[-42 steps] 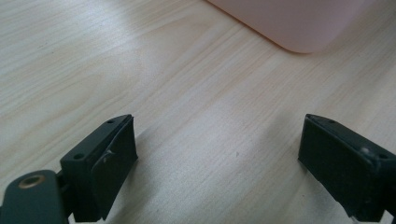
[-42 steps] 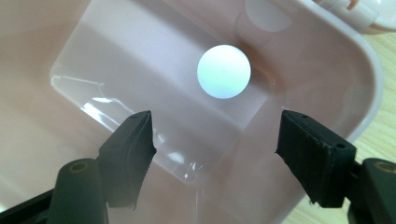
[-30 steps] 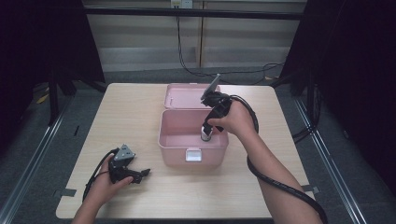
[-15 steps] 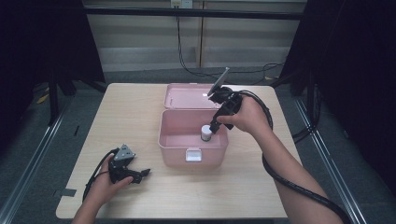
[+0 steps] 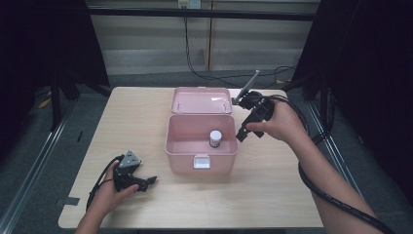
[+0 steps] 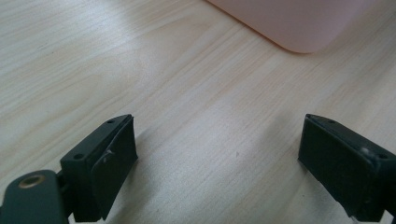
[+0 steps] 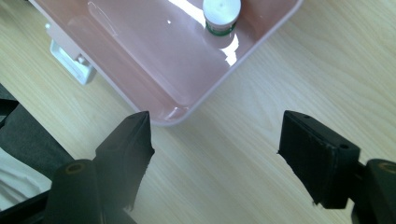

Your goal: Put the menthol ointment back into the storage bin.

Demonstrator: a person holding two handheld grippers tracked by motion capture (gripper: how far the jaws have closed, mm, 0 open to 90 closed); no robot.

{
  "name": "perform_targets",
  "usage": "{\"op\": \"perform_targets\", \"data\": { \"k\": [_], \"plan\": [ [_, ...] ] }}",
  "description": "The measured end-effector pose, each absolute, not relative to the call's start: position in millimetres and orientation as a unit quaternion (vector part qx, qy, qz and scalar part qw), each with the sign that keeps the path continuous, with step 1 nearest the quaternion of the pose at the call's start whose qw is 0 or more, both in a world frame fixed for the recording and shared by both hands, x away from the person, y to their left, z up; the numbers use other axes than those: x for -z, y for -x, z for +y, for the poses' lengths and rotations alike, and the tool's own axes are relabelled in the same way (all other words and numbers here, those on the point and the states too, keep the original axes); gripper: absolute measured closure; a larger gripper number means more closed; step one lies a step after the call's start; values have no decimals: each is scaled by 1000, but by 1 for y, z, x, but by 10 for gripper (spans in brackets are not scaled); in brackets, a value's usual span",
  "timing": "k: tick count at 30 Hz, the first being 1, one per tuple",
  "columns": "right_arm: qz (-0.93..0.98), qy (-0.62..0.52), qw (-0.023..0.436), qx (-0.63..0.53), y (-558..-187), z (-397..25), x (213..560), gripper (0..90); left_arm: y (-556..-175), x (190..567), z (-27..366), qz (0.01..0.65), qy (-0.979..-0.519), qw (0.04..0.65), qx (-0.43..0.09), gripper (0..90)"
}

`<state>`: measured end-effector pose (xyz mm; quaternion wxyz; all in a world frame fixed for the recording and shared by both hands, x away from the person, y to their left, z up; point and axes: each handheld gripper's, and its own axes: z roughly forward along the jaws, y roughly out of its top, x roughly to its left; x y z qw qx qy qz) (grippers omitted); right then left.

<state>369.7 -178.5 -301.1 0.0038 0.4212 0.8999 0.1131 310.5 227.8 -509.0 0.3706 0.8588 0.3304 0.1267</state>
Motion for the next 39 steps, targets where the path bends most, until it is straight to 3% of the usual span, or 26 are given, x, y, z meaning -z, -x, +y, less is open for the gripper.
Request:
{"op": "perform_targets", "data": {
  "k": [16,39],
  "plan": [
    [897,-425,-1,-120,-353,-218,320,246,-310,509,228,331,-858,372,-128,108],
    [898,-413,-4,-149,-333,-237,378,235,-310,509,228,330,-859,370,-127,108]
  ]
}}
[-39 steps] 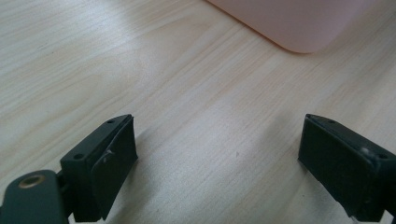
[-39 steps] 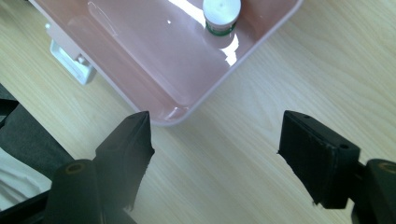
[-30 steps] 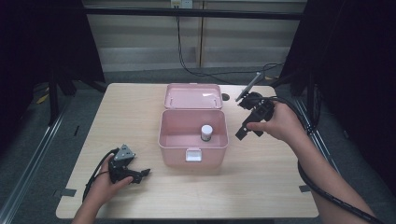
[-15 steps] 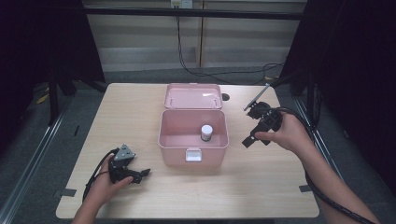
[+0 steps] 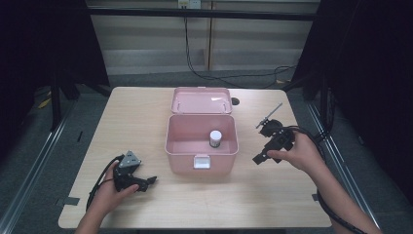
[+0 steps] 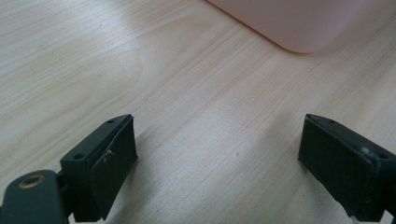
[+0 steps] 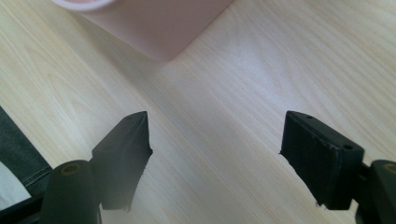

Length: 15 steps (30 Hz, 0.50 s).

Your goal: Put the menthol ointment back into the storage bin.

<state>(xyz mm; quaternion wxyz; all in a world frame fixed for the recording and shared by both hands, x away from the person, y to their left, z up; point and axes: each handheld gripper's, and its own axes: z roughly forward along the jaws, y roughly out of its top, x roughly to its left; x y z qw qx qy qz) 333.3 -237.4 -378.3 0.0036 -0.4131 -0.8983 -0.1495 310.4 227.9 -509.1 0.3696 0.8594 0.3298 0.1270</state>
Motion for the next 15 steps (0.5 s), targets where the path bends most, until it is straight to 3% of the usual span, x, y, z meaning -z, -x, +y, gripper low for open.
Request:
{"op": "perform_targets", "data": {
  "k": [15],
  "plan": [
    [-879,423,-7,220,-319,-258,427,232,-310,509,228,331,-859,369,-128,108]
  ]
}}
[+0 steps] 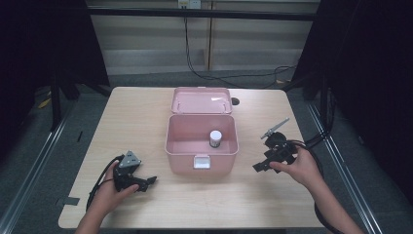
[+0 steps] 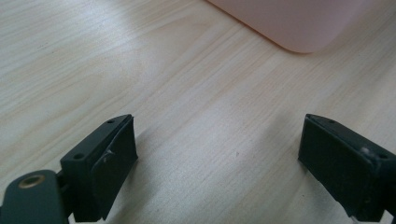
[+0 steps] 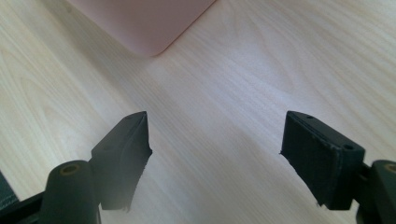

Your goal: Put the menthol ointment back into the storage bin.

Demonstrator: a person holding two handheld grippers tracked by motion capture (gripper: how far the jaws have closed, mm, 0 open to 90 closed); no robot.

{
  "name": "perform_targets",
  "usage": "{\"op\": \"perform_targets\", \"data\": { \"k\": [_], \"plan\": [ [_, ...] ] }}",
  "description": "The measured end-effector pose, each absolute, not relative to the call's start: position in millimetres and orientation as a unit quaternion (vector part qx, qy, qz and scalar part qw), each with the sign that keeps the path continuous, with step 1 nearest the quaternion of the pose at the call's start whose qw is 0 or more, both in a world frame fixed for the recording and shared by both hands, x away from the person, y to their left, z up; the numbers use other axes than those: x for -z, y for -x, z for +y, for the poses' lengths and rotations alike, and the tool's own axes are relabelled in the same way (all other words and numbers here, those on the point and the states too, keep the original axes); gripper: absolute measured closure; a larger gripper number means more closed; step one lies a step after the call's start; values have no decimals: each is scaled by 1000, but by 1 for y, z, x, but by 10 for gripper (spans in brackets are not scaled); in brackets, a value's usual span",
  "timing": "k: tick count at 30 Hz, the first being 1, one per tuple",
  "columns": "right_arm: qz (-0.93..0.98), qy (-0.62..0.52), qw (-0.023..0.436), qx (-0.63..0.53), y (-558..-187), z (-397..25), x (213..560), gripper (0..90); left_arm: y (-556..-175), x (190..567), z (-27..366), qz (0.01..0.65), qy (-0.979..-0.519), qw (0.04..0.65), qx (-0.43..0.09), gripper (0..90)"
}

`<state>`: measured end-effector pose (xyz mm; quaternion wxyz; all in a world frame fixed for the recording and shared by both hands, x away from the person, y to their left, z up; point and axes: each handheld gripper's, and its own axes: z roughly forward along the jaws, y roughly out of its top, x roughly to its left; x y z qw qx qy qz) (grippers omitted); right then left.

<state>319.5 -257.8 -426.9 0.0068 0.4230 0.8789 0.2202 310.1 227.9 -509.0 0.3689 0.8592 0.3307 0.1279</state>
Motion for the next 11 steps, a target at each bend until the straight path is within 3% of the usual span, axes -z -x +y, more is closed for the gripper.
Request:
{"op": "perform_targets", "data": {
  "k": [11],
  "plan": [
    [858,-438,10,-270,-308,-271,462,224,-310,509,228,331,-859,370,-127,108]
  ]
}}
